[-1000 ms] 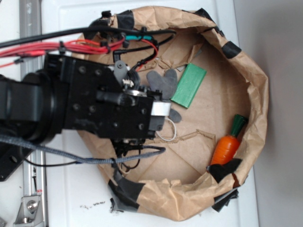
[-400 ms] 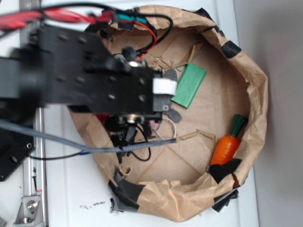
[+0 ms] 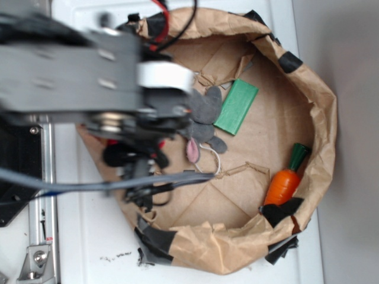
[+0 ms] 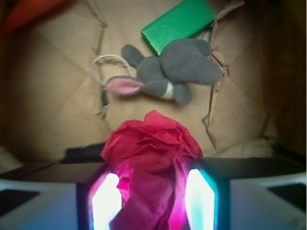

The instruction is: Grab the red paper.

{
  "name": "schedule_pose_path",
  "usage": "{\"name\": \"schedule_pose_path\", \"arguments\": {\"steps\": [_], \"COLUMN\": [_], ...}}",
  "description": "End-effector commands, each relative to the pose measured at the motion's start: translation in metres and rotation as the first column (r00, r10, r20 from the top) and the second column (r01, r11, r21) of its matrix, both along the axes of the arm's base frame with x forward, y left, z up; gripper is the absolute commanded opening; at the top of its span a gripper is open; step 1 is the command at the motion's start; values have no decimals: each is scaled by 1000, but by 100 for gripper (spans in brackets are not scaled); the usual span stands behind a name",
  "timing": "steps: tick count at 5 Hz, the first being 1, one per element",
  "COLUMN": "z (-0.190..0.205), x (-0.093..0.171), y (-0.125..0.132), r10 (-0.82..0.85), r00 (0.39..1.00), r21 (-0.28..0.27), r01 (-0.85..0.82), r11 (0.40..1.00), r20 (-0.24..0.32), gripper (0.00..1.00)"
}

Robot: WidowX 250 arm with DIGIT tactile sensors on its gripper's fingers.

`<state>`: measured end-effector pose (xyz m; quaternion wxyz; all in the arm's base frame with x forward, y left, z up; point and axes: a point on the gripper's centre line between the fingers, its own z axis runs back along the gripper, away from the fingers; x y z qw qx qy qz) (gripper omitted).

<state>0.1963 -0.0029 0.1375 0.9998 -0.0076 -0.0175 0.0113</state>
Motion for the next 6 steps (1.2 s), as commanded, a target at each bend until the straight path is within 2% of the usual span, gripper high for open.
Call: {"name": "schedule_pose_path", "arguments": {"steps": [1, 2, 3, 4, 6], "z": [77, 83, 81, 78, 70], "x": [15, 25, 35, 51, 74], "y": [-22, -42, -48, -46, -24], "r10": [128, 146, 180, 234, 278], "r00": [964, 958, 953, 943, 937], "r21": [-65, -34, -66, -49, -32], "r01": [-116, -142, -168, -229, -278], "r11": [991, 989, 984, 972, 960], "r20": [232, 245, 244, 236, 213], "gripper": [0, 0, 0, 0, 0]}}
